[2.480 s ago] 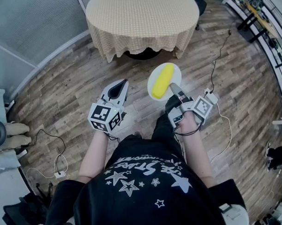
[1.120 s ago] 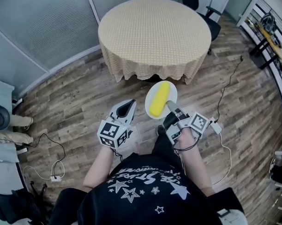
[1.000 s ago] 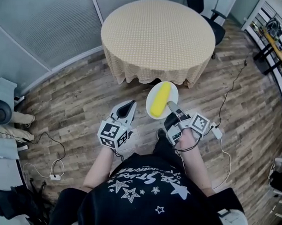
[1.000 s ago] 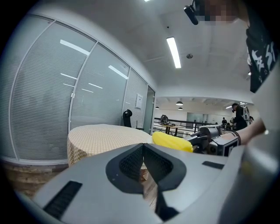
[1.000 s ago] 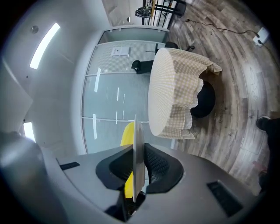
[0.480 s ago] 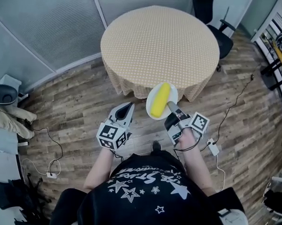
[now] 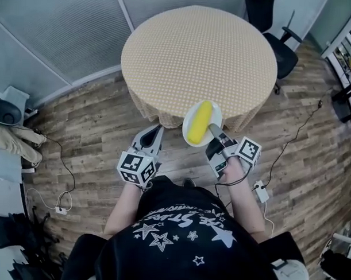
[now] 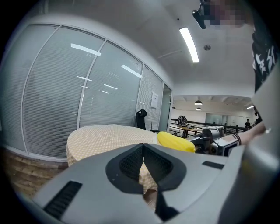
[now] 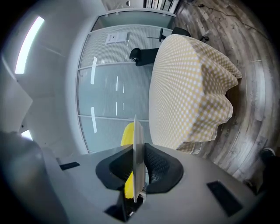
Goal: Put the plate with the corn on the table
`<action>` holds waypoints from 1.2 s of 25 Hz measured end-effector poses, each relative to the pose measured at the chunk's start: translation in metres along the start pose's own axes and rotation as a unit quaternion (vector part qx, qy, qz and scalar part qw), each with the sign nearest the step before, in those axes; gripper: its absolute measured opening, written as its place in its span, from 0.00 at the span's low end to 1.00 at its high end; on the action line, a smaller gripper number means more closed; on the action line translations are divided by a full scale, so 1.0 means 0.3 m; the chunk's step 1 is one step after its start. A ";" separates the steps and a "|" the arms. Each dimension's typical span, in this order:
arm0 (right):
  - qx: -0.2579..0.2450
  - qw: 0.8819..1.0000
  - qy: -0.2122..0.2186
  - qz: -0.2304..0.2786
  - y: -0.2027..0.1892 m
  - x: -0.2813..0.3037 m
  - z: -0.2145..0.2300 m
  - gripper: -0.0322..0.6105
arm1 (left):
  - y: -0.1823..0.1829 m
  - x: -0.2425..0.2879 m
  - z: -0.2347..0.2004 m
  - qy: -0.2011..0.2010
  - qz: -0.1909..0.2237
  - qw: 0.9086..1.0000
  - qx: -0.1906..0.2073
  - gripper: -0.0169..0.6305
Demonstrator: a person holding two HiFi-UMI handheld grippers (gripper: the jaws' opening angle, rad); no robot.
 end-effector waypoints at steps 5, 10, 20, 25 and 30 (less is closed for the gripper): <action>0.006 1.000 -0.005 -0.007 0.057 0.039 0.031 0.14 | -0.011 0.028 0.008 0.019 -0.006 1.000 0.001 0.04; 0.009 1.000 -0.003 -0.017 0.058 0.103 0.033 0.14 | -0.011 0.043 -0.032 0.031 -0.002 1.000 0.003 0.04; 0.011 1.000 -0.004 -0.011 0.091 0.222 0.041 0.14 | -0.009 0.179 -0.149 0.014 0.006 1.000 0.006 0.04; 0.005 1.000 -0.015 0.002 0.126 0.315 0.049 0.14 | 0.004 0.285 -0.246 -0.002 0.008 1.000 0.004 0.04; 0.010 1.000 -0.024 0.017 0.163 0.428 0.050 0.14 | 0.014 0.403 -0.362 -0.016 -0.002 1.000 -0.004 0.04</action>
Point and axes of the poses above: the fingertips, and each gripper's own axes: x forward along the fingers, z to its right, y out of its top, the point moved 10 cm from there along -x, backward along the fingers, and after that the axes turned 8 degrees about z, right-handed, at the moved point
